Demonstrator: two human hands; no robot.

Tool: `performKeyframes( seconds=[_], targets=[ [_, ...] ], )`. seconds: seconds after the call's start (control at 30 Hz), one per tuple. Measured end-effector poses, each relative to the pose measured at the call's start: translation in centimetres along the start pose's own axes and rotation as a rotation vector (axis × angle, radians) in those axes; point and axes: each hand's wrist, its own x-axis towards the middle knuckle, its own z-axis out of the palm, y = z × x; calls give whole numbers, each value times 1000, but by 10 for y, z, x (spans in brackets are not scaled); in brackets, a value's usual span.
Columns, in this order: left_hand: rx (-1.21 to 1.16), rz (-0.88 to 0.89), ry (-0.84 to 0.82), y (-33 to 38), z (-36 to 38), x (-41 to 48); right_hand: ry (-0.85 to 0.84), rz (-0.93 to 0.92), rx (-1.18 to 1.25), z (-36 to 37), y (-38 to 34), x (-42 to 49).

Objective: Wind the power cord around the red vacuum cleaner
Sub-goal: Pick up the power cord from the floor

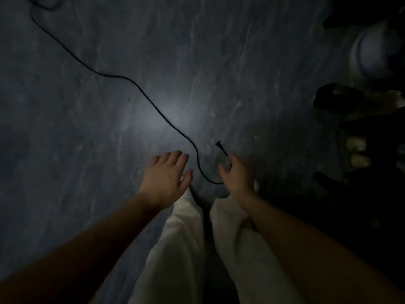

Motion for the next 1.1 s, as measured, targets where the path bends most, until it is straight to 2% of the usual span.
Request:
performKeyframes(
  seconds=[0.17,0.27,0.37,0.5,0.63,0.73,0.87,1.1],
  targets=[
    [-14,19,23,-43,145,87,61,114,34,122,84,141],
    [-25,4,-9,-57,200,105,163,122,-18,158,114,181],
    [-41,-18,-29,-64,230,101,212,89,-28,174,132,196],
    [-102,-65,-112,-56,226,78,118,12,-6,170,135,191],
    [-195,-90,-158,-35,165,46,-7,-162,126,119,93,129],
    [-252,-101,-95,-12,83,18,-138,-225,193,52,39,59],
    [-258,-69,42,15,-55,-27,-117,-315,249,-60,-49,-45],
    [-190,-4,358,26,-299,-122,-14,-589,247,-246,-203,-217]
  ],
)
